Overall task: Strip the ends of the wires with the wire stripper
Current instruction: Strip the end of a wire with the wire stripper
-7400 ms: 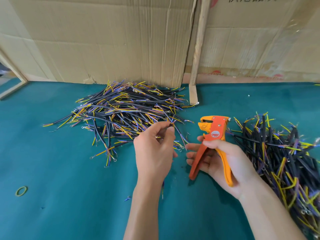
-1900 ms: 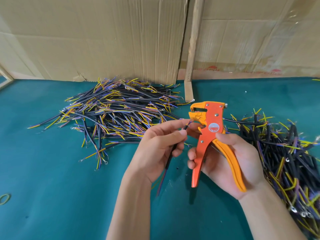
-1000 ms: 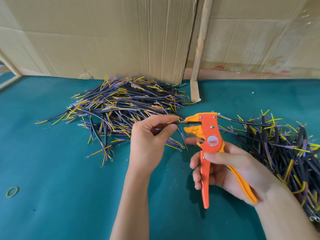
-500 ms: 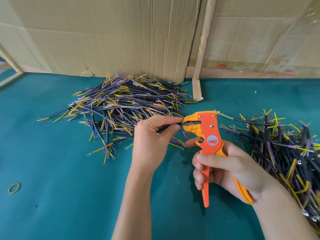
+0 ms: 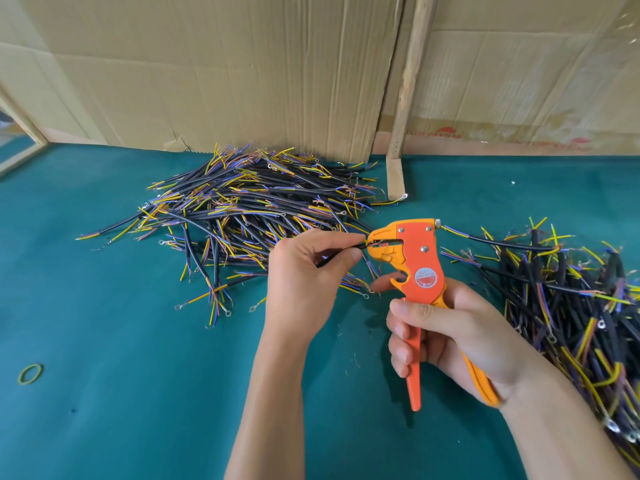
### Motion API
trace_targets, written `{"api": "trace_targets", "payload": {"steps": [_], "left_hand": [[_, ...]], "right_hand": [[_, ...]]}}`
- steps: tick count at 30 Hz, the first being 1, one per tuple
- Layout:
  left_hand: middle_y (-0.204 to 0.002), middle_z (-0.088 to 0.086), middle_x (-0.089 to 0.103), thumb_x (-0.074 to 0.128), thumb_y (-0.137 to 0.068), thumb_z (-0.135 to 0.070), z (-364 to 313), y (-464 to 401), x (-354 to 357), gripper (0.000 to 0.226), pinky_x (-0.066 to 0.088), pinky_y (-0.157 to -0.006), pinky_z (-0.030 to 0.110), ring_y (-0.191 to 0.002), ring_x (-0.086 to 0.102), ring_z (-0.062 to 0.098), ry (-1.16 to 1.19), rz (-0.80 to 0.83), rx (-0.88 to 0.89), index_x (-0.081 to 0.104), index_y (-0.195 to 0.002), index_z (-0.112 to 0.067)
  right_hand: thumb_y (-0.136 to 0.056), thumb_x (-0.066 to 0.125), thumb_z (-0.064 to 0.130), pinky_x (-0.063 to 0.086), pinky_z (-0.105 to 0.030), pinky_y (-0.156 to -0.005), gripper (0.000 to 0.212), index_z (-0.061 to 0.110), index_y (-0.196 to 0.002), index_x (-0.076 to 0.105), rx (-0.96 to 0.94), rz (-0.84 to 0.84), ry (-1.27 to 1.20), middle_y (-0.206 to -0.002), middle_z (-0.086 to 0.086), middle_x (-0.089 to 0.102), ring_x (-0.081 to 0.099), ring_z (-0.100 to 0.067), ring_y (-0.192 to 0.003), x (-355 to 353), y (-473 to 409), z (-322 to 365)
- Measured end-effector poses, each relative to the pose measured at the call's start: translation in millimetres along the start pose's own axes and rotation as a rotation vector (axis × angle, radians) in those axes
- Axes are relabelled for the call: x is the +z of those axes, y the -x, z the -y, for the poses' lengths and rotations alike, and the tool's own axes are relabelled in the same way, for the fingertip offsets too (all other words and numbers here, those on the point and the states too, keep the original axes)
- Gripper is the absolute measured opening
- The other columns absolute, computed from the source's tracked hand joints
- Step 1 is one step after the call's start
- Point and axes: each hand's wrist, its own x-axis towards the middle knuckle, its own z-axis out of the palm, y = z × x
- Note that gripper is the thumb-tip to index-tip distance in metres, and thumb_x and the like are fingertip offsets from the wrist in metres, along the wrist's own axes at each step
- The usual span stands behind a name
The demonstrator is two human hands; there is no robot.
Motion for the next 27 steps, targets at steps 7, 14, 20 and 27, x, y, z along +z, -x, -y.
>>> {"api": "trace_targets", "payload": {"steps": [7,14,20,27], "left_hand": [[-0.074,-0.012,0.070,0.078,-0.081,0.002,-0.2,0.7,1.4,0.026,0.039,-0.064,0.008,-0.062,0.056,-0.005,-0.007,-0.001,-0.003,0.081,-0.093,-0.021],[-0.078,-0.011,0.073,0.078,-0.083,0.000,0.6,-0.1,1.4,0.024,0.041,-0.066,0.009,-0.067,0.060,-0.003,0.008,0.006,-0.016,0.081,-0.094,-0.020],[-0.077,-0.012,0.073,0.078,-0.083,0.000,1.5,-0.4,2.1,0.026,0.041,-0.067,0.010,-0.066,0.060,-0.002,0.004,0.000,-0.021,0.081,-0.093,-0.024],[-0.079,-0.008,0.074,0.077,-0.082,0.001,1.2,-0.3,2.8,0.023,0.041,-0.066,0.009,-0.066,0.060,-0.004,0.003,-0.003,-0.025,0.081,-0.094,-0.019]], "right_hand": [[-0.080,0.073,0.011,0.053,-0.044,-0.055,0.018,0.010,-0.098,0.075,0.001,-0.006,0.004,-0.071,-0.017,0.052,0.054,-0.032,-0.056,0.5,-0.2,0.5],[-0.080,0.073,0.011,0.052,-0.043,-0.054,0.021,0.008,-0.101,0.074,0.002,-0.017,-0.007,-0.070,-0.017,0.052,0.053,-0.032,-0.055,0.3,-0.5,-0.3],[-0.080,0.074,0.011,0.052,-0.043,-0.053,0.025,0.005,-0.104,0.072,0.001,-0.025,-0.017,-0.069,-0.016,0.051,0.053,-0.032,-0.054,1.0,-1.0,-1.6],[-0.081,0.072,0.010,0.052,-0.043,-0.053,0.025,0.004,-0.105,0.072,-0.002,-0.022,-0.019,-0.069,-0.016,0.052,0.053,-0.032,-0.054,1.7,-1.7,-1.6]]}}
